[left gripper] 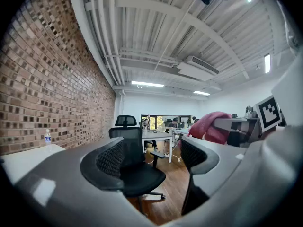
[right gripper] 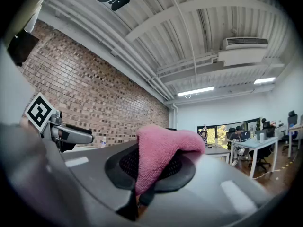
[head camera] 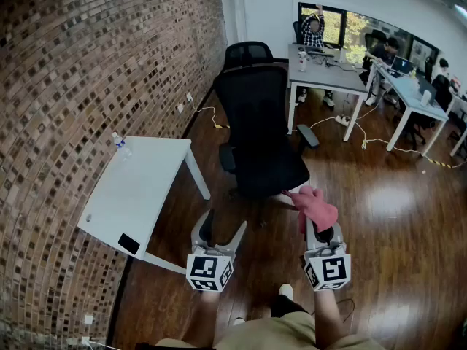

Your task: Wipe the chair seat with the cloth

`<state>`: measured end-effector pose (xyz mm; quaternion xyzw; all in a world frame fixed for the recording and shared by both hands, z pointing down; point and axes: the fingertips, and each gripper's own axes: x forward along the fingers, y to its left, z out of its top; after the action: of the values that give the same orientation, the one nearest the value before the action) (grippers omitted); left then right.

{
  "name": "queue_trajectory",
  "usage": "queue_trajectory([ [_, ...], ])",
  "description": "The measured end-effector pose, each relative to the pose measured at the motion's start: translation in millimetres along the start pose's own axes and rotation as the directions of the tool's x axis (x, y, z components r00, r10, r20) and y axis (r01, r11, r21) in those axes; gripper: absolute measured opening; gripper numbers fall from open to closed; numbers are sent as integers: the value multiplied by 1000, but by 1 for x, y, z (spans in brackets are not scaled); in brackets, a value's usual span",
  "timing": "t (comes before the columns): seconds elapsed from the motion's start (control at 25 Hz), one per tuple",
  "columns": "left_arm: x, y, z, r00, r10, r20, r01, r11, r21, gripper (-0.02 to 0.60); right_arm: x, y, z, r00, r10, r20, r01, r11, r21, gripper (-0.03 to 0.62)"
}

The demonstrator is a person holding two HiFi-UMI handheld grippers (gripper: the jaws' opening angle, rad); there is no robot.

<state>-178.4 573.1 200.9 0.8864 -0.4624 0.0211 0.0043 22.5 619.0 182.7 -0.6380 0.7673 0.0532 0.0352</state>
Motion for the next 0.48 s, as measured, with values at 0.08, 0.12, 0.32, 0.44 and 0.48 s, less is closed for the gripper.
queue_trajectory([
  [0.08,43,-19,5,1000,-1,12,2,1000,-29,344,13,-57,3,999,-30,14,29,999,28,18],
  [0.12,62,-28,6,1000,-2,10,2,999,-40,342,18,-84,3,999,-44,19,43,998,45,18],
  [0.32,132,-59,17,1000,18,6,-18,999,-41,342,45,-184,1,996,-76,39,72,992,99,18],
  [0.44,157,-62,19,999,47,-3,-47,998,-31,339,63,-205,-9,998,-55,24,52,991,126,18],
  [0.48,164,-62,19,999,52,-12,-52,998,-27,339,69,-206,-13,999,-42,15,39,990,132,20],
])
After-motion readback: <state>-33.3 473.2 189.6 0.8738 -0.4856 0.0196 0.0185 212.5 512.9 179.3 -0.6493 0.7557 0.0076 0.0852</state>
